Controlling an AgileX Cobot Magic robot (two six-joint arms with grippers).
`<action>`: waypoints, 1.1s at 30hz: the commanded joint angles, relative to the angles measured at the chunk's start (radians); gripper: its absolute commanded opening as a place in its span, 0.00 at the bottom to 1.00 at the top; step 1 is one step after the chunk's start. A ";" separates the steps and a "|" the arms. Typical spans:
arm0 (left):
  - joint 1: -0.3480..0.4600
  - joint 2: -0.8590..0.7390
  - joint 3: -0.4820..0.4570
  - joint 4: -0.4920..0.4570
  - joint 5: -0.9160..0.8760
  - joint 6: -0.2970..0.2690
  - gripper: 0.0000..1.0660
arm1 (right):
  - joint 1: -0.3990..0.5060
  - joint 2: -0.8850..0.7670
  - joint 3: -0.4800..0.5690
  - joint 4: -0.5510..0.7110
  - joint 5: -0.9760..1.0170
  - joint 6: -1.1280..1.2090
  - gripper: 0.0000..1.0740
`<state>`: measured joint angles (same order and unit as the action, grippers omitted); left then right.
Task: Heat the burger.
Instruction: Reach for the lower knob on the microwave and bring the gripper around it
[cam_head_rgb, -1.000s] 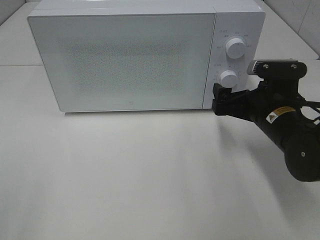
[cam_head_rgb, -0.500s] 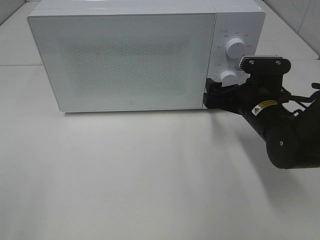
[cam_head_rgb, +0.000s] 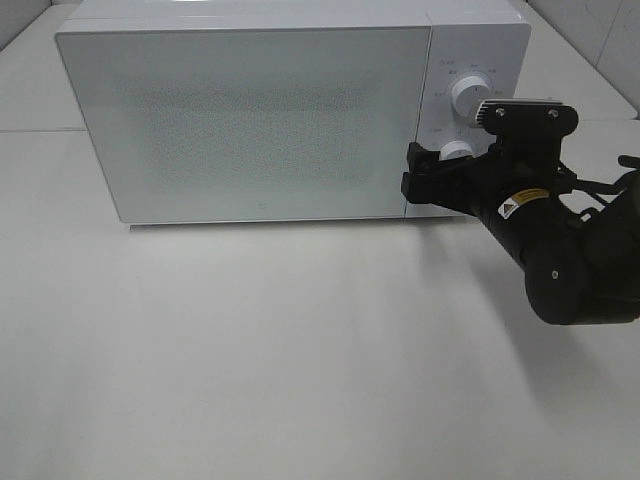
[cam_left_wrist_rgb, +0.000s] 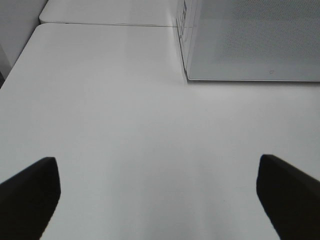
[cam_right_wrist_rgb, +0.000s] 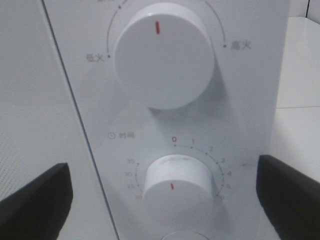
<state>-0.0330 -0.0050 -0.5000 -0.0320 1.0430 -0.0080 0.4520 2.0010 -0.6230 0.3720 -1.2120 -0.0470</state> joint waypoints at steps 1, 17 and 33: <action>0.003 -0.018 0.001 -0.003 -0.008 -0.005 0.94 | -0.003 0.001 -0.013 -0.005 -0.096 -0.007 0.90; 0.003 -0.018 0.001 -0.003 -0.008 -0.005 0.94 | -0.003 0.046 -0.052 -0.014 -0.097 0.000 0.85; 0.003 -0.018 0.001 -0.003 -0.008 -0.005 0.94 | -0.003 0.046 -0.052 -0.008 -0.098 0.002 0.66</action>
<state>-0.0330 -0.0050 -0.5000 -0.0320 1.0430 -0.0080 0.4520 2.0490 -0.6580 0.3840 -1.2050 -0.0460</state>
